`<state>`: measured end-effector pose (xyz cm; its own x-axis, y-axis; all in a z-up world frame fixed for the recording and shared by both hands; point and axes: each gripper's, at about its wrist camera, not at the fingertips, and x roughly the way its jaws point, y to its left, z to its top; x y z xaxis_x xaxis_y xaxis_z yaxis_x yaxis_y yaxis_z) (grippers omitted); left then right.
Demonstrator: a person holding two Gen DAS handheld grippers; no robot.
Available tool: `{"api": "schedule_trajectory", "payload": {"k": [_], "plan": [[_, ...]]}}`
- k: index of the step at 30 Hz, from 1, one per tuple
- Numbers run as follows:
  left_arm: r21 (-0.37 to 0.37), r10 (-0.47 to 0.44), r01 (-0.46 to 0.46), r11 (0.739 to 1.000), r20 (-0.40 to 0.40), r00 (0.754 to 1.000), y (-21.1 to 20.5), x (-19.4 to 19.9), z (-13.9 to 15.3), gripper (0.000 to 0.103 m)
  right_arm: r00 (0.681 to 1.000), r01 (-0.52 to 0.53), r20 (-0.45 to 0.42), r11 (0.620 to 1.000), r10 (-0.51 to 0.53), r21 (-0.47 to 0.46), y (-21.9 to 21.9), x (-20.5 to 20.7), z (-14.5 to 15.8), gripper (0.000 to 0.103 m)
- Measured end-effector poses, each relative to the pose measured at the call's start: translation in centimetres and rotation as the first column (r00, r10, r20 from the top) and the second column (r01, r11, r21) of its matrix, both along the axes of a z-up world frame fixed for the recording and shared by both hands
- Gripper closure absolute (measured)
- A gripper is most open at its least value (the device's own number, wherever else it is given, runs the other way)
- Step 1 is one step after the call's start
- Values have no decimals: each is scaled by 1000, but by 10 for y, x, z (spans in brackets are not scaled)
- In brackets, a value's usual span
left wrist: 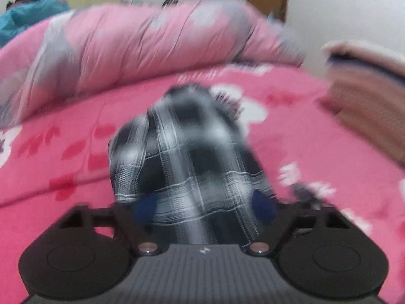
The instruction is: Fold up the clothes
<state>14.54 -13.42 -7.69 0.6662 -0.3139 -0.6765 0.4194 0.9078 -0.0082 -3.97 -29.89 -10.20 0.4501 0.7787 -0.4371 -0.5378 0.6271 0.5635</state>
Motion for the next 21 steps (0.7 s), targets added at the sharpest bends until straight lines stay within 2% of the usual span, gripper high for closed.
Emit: {"api": "schedule_trajectory", "payload": {"k": [1,3,5,7,10,13,14,16,19,21], "plan": [[-12,20,-20,1000,-6,1000,4,3,-4,61,1000,-8,21,1000,8,12,-13,0,8,97],[-60,43,-43,997,-6,999,18,5,-7,88,995,54,78,997,-59,62,-46,7,27,85],[-104,52,-52,993,2,999,33,1,-4,93,979,169,101,981,-178,97,-75,27,41,43],[-145,79,-76,987,14,997,50,-7,2,94,943,312,92,946,-320,92,-95,65,50,34],[-200,156,-147,969,27,987,87,-22,13,94,884,464,-5,878,-467,121,-113,131,42,30],[-236,256,-249,939,3,967,135,-36,22,94,831,554,-138,822,-539,128,-113,196,15,29],[-237,285,-282,930,-22,958,151,-42,20,95,812,577,-182,808,-554,117,-108,219,6,29],[-227,340,-349,909,-79,937,182,-52,12,95,800,589,-220,801,-558,109,-96,255,-17,28],[-249,392,-426,870,-174,903,222,-71,-7,96,743,647,-271,760,-612,58,-82,297,-34,28],[-282,395,-439,853,-202,896,238,-82,-12,96,701,690,-308,721,-643,65,-85,315,-46,29]]}}
